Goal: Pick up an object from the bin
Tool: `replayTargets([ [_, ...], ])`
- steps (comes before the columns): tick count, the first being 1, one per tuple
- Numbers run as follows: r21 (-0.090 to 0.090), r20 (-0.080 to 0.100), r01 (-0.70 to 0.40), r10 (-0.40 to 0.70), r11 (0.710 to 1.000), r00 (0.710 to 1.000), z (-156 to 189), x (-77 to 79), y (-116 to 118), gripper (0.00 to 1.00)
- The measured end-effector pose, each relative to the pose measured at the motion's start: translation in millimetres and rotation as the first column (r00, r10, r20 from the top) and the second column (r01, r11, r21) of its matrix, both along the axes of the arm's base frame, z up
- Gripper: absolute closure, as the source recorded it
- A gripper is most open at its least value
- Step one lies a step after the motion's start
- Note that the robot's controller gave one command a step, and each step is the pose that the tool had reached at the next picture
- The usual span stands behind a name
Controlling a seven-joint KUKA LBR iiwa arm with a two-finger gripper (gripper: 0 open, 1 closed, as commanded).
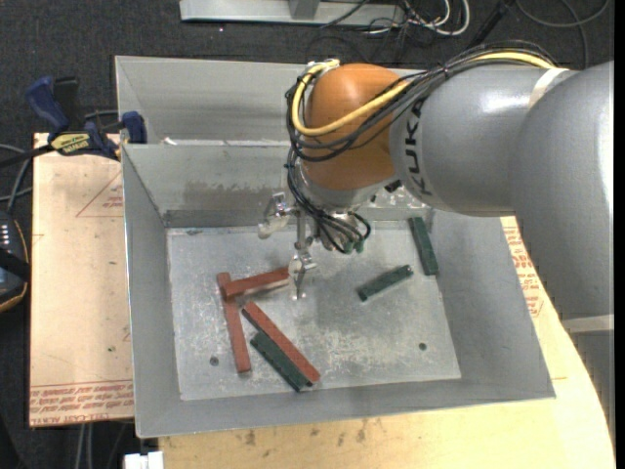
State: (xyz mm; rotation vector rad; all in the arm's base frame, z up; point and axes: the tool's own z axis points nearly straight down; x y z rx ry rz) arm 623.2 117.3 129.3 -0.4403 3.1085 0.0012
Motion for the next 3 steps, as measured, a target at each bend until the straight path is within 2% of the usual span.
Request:
replayTargets([
  [1, 0.002, 0.005, -0.030, 0.030, 1.000, 1.000, -55.5, -2.5, 12.8, 0.00],
  [2, 0.002, 0.003, -0.029, 0.029, 1.000, 1.000, -47.5, -2.7, 10.3, 1.00],
  [3, 0.002, 0.003, -0.029, 0.029, 1.000, 1.000, -47.5, -2.7, 10.3, 1.00],
])
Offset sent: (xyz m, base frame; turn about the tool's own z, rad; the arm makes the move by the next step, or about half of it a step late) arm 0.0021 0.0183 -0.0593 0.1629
